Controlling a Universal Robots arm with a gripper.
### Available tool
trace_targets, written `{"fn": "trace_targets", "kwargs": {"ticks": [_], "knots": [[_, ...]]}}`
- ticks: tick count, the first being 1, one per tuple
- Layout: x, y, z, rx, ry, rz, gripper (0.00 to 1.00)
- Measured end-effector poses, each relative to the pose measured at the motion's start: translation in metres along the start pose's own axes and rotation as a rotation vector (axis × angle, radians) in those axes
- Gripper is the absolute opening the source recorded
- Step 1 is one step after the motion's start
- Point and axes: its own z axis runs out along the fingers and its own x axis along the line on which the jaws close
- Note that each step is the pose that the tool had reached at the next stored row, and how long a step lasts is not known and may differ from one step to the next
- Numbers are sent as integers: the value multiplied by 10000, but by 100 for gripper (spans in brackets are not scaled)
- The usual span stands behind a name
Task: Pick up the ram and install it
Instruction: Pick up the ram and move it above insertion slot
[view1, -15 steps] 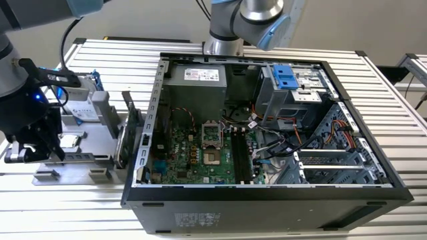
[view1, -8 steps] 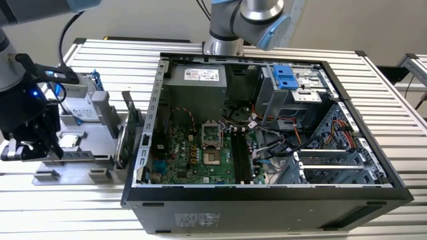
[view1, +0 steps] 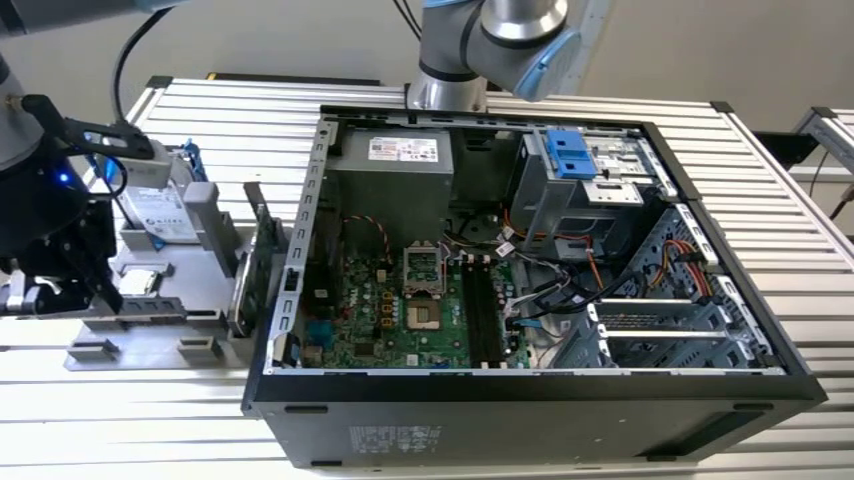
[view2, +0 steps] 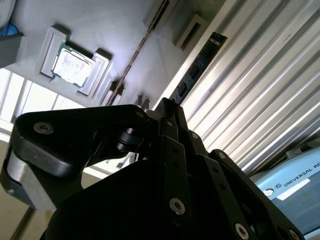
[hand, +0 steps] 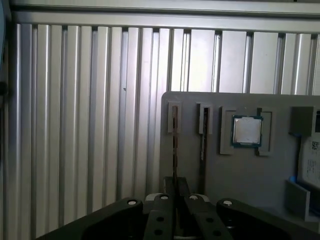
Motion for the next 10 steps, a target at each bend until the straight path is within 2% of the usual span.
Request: {"fn": "trace_targets", "kwargs": {"ticks": [10], "knots": [[4, 0, -96, 0, 0, 0, 0]]}}
